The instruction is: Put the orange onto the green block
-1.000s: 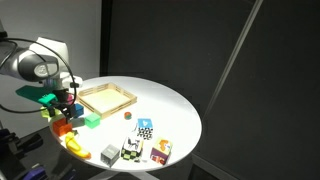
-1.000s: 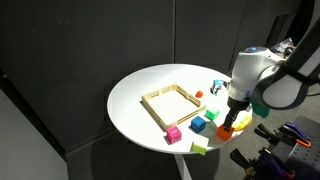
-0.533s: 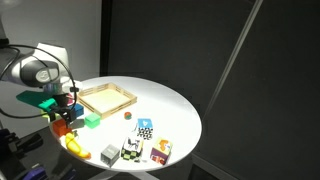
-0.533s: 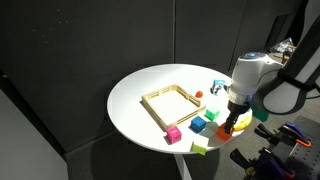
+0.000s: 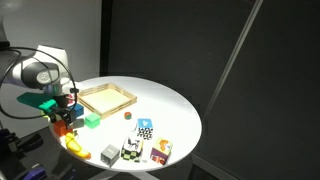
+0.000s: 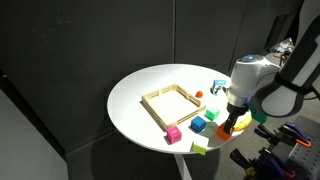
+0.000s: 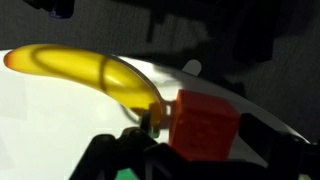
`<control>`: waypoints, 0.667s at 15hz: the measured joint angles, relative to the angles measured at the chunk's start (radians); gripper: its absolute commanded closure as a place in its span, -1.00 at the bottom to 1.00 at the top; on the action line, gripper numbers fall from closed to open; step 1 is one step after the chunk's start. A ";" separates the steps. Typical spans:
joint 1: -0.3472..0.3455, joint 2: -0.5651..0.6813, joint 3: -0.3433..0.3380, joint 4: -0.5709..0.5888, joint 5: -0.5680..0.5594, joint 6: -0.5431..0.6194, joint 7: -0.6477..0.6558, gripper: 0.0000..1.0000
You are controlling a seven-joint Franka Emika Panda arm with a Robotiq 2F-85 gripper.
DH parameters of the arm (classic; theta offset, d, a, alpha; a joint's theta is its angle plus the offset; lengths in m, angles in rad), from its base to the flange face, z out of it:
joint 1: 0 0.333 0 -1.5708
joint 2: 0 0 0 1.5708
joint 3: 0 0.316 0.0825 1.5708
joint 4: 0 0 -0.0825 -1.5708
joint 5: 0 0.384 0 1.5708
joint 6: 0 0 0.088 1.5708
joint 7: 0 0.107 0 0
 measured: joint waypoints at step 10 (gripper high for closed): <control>0.007 -0.003 -0.016 0.014 0.000 0.000 0.003 1.00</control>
